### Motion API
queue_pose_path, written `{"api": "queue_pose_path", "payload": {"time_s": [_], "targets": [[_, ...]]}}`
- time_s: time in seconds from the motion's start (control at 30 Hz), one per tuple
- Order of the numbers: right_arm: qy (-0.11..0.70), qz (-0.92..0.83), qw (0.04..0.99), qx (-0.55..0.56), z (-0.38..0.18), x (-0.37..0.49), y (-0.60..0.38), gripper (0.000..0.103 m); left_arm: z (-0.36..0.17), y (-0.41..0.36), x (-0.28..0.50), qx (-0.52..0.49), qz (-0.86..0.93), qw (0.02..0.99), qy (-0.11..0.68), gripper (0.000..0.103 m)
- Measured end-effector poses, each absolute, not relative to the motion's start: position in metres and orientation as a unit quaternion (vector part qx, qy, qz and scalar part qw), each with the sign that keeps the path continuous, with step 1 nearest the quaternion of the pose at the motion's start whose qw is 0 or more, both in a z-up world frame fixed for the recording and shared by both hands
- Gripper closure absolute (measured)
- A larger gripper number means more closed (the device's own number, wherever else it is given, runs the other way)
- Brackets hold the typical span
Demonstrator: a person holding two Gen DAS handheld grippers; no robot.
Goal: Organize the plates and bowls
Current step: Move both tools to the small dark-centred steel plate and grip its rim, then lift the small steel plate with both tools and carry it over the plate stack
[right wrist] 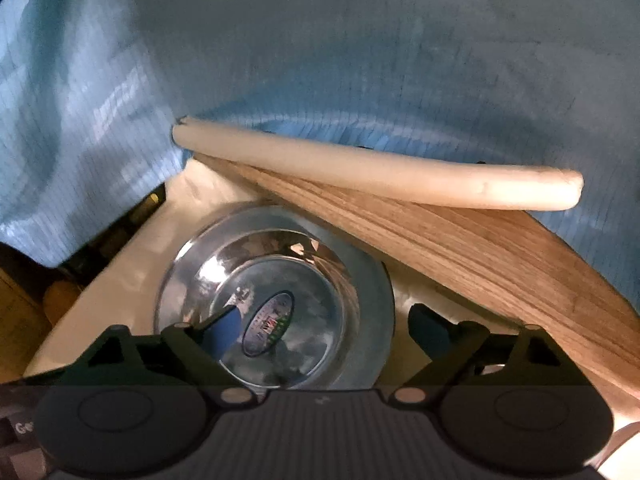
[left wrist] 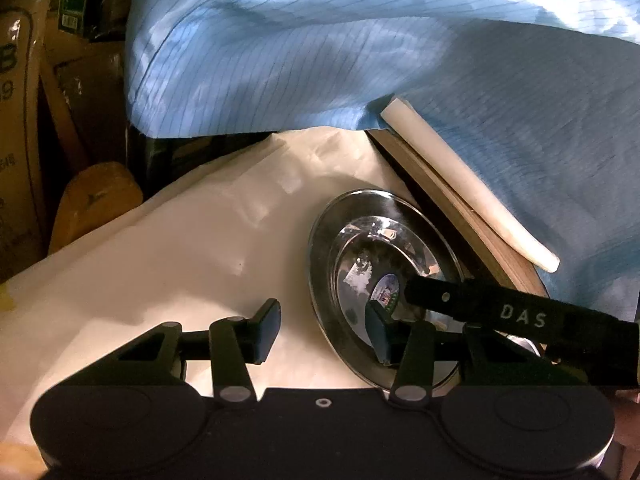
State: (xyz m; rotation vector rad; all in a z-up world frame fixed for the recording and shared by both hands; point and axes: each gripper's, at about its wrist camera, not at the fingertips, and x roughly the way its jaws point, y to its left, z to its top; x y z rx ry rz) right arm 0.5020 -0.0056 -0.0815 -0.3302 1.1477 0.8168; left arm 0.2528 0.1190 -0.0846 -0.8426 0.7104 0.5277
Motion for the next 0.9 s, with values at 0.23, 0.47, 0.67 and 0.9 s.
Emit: {"api": "queue_pose_path", "payload": {"time_s": [0.23,0.47,0.67,0.9], "targets": [[0.524,0.369,0.750,-0.162,-0.084,0.499,-0.002,0.033,-0.086,0.123,0.255,-0.396,0.247,0.818,0.335,0.066],[0.525,0.365,0.751,-0.162,-0.084,0.497,-0.005,0.056,-0.088,0.124,0.254,-0.400,0.243,0.819,0.333,0.081],[0.526,0.376,0.747,-0.155,-0.083,0.493,-0.005,0.063,-0.085,0.124,0.247,-0.378,0.254,0.822,0.343,0.082],[0.507,0.393,0.749,-0.168,-0.075,0.472,-0.003,0.063,-0.081,0.125,0.237,-0.356,0.265,0.826,0.347,0.082]]}}
